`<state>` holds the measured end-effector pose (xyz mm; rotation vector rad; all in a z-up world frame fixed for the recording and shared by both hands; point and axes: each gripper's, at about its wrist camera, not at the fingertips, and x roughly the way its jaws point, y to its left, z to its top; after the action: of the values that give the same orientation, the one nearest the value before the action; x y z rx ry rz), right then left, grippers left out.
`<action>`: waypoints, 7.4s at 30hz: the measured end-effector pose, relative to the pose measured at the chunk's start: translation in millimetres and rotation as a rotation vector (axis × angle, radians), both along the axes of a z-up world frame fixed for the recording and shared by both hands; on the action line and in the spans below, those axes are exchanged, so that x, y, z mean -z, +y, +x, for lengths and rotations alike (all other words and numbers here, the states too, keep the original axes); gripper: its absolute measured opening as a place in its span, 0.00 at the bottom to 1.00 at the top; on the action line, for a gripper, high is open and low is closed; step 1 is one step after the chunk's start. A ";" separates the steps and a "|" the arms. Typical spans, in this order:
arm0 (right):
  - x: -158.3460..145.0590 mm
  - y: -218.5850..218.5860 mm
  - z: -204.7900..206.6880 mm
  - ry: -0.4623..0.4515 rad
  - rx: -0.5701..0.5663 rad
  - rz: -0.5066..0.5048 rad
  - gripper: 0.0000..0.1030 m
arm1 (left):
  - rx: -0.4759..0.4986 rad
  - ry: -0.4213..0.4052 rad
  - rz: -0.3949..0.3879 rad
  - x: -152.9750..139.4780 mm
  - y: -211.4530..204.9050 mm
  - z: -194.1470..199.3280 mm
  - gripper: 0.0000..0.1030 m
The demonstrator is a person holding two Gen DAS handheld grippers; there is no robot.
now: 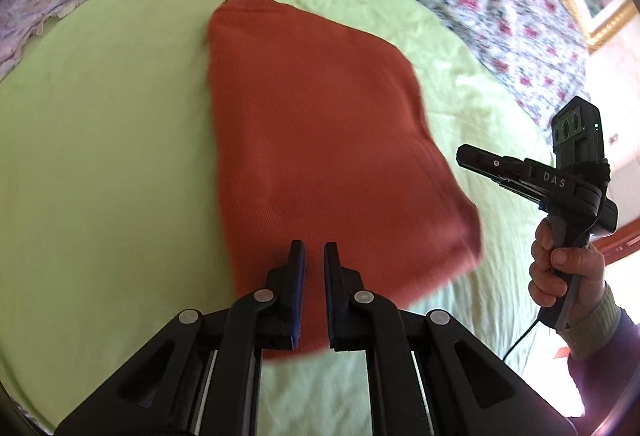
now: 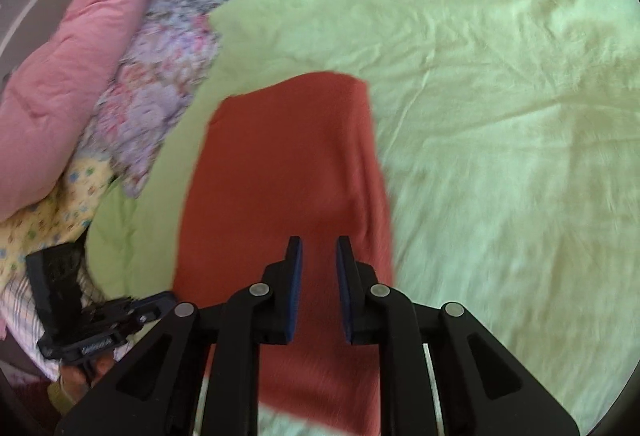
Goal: Fold small clothes
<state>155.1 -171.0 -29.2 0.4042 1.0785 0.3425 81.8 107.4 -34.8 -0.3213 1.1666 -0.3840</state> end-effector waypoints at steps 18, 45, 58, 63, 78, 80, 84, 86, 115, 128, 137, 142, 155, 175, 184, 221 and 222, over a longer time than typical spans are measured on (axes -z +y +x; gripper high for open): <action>54.8 0.7 -63.6 0.132 0.031 -0.093 0.17 | 0.066 0.056 0.085 39.3 -10.5 -31.1 0.14; 6.6 56.8 -172.8 0.009 0.073 -0.158 0.50 | 0.134 -0.109 0.272 -7.6 27.2 -116.8 0.60; 8.1 85.7 -175.3 0.004 -0.025 -0.238 0.71 | 0.112 -0.176 0.410 -19.1 33.2 -127.5 0.78; -2.7 90.8 -166.0 -0.030 -0.040 -0.273 0.75 | 0.089 -0.182 0.411 -26.4 29.6 -116.1 0.78; -13.5 82.5 -130.5 -0.062 -0.028 -0.279 0.82 | 0.017 -0.148 0.412 -30.9 14.2 -63.0 0.80; -12.4 81.6 -124.8 -0.059 -0.033 -0.281 0.82 | 0.012 -0.141 0.416 -29.0 11.2 -57.2 0.80; -10.7 82.5 -116.6 -0.056 -0.038 -0.278 0.82 | 0.004 -0.130 0.425 -25.2 6.2 -51.0 0.80; -9.4 82.7 -112.2 -0.053 -0.043 -0.277 0.82 | 0.000 -0.127 0.429 -23.4 3.6 -48.7 0.80; 9.7 85.2 -77.2 -0.017 -0.074 -0.260 0.82 | -0.027 -0.078 0.507 -6.7 -5.8 -24.5 0.81; 8.1 81.4 -73.4 -0.018 -0.071 -0.257 0.82 | -0.024 -0.090 0.516 -9.4 -10.4 -25.2 0.81; 3.6 79.8 -72.3 -0.027 -0.068 -0.252 0.82 | -0.022 -0.090 0.516 -10.3 -11.0 -25.3 0.81; 3.6 80.3 -72.4 -0.027 -0.068 -0.251 0.82 | -0.018 -0.093 0.517 -11.3 -12.7 -25.5 0.81; 3.8 78.5 -69.8 -0.030 -0.069 -0.251 0.82 | -0.023 -0.102 0.509 -15.5 -12.9 -25.6 0.81; 0.0 76.5 -68.3 -0.033 -0.063 -0.241 0.82 | -0.019 -0.101 0.508 -16.1 -15.7 -25.4 0.81; -1.2 73.9 -64.8 -0.034 -0.064 -0.237 0.82 | -0.013 -0.101 0.510 -16.6 -14.6 -24.0 0.81; -7.0 72.0 -61.1 -0.051 -0.040 -0.229 0.82 | 0.000 -0.128 0.541 -20.8 -19.4 -18.1 0.82; -7.6 72.2 -60.5 -0.053 -0.041 -0.231 0.82 | 0.002 -0.129 0.543 -20.7 -19.8 -18.1 0.82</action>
<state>94.6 -98.8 -21.6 0.1664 1.0619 0.2597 63.7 87.6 -14.1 0.1761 1.0978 -0.0773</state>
